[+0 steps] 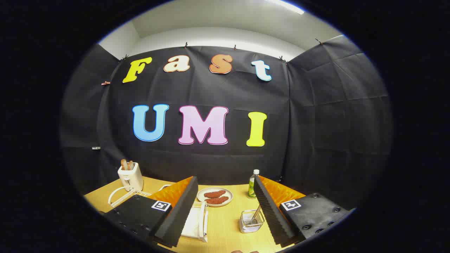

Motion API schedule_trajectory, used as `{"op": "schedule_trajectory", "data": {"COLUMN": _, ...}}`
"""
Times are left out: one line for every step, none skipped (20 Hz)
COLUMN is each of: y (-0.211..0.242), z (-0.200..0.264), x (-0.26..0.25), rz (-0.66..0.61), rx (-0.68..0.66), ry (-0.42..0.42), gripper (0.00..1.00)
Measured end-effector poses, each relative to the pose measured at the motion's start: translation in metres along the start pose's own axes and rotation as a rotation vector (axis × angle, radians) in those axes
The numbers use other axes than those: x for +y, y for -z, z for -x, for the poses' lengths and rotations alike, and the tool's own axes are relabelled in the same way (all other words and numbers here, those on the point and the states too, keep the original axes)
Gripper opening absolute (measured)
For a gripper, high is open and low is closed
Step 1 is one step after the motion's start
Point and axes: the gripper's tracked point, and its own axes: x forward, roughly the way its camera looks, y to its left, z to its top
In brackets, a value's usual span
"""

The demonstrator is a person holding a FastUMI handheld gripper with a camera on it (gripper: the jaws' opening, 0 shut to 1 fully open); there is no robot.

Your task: Take the plate from the dish rack, then take the spoon from the basket and place it into the plate.

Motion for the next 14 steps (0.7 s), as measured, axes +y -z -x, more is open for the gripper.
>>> {"op": "schedule_trajectory", "data": {"y": 0.000, "z": 0.000, "x": 0.001, "rz": -0.001, "rx": 0.001, "ry": 0.001, "gripper": 0.97}}
{"op": "schedule_trajectory", "data": {"y": 0.000, "z": -0.001, "x": 0.001, "rz": -0.003, "rx": 0.006, "ry": 0.004, "gripper": 0.97}}
{"op": "schedule_trajectory", "data": {"y": 0.001, "z": -0.002, "x": 0.002, "rz": -0.006, "rx": 0.011, "ry": 0.003, "gripper": 0.97}}
{"op": "schedule_trajectory", "data": {"y": 0.002, "z": -0.003, "x": 0.003, "rz": -0.008, "rx": 0.016, "ry": 0.003, "gripper": 0.97}}
{"op": "schedule_trajectory", "data": {"y": 0.003, "z": -0.003, "x": 0.003, "rz": -0.008, "rx": 0.020, "ry": 0.007, "gripper": 0.97}}
{"op": "schedule_trajectory", "data": {"y": 0.003, "z": -0.002, "x": 0.003, "rz": -0.005, "rx": 0.024, "ry": 0.011, "gripper": 0.97}}
{"op": "schedule_trajectory", "data": {"y": 0.004, "z": -0.003, "x": 0.005, "rz": -0.004, "rx": 0.028, "ry": 0.009, "gripper": 0.97}}
{"op": "schedule_trajectory", "data": {"y": 0.005, "z": -0.002, "x": 0.008, "rz": -0.002, "rx": 0.034, "ry": 0.001, "gripper": 0.97}}
{"op": "schedule_trajectory", "data": {"y": 0.008, "z": -0.003, "x": 0.012, "rz": -0.001, "rx": 0.045, "ry": -0.006, "gripper": 0.97}}
{"op": "schedule_trajectory", "data": {"y": 0.011, "z": -0.003, "x": 0.015, "rz": 0.000, "rx": 0.055, "ry": -0.012, "gripper": 0.97}}
{"op": "schedule_trajectory", "data": {"y": 0.013, "z": -0.001, "x": 0.018, "rz": 0.001, "rx": 0.063, "ry": -0.017, "gripper": 0.97}}
{"op": "schedule_trajectory", "data": {"y": 0.013, "z": -0.001, "x": 0.021, "rz": 0.001, "rx": 0.067, "ry": -0.021, "gripper": 0.97}}
{"op": "schedule_trajectory", "data": {"y": 0.014, "z": 0.000, "x": 0.023, "rz": 0.001, "rx": 0.070, "ry": -0.026, "gripper": 0.97}}
{"op": "schedule_trajectory", "data": {"y": 0.015, "z": 0.000, "x": 0.026, "rz": 0.003, "rx": 0.073, "ry": -0.031, "gripper": 0.97}}
